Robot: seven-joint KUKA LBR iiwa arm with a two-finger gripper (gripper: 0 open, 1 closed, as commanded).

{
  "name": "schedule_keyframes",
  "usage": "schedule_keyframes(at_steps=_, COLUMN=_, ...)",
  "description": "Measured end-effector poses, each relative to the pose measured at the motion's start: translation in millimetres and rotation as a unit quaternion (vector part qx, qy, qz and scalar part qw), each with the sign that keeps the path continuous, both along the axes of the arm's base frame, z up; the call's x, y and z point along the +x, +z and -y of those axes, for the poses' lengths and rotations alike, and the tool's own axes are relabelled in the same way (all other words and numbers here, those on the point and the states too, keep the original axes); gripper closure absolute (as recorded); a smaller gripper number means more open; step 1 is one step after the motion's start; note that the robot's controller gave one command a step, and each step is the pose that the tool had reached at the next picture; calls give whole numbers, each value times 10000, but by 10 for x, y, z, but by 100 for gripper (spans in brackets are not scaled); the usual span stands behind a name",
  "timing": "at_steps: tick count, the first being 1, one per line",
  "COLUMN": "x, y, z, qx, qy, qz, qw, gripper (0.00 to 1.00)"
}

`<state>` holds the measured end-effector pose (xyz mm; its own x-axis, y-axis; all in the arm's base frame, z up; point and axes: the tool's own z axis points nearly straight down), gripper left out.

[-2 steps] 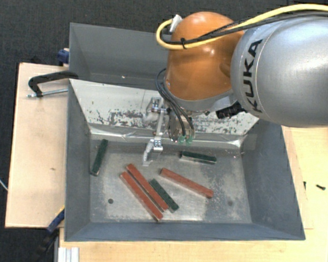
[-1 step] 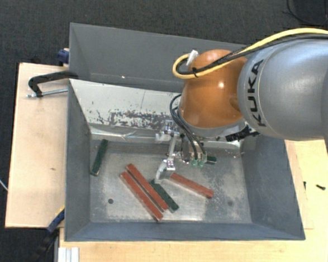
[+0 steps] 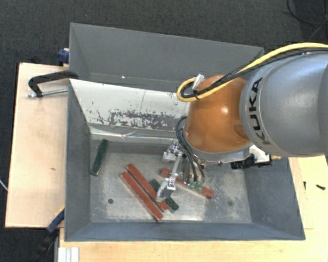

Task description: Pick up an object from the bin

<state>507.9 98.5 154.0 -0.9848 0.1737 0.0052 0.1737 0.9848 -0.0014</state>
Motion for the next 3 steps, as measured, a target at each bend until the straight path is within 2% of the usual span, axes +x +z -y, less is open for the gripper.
schedule_keyframes(at_steps=1, x=42, y=-307, z=-173, qx=9, qy=-110, qz=25, qw=9999, gripper=0)
schedule_keyframes(at_steps=2, x=-71, y=-675, z=-171, qx=6, qy=-1131, qz=23, qw=9936, gripper=0)
schedule_keyframes(at_steps=3, x=-71, y=-775, z=-286, qx=-4, qy=-602, qz=58, qw=9982, gripper=100)
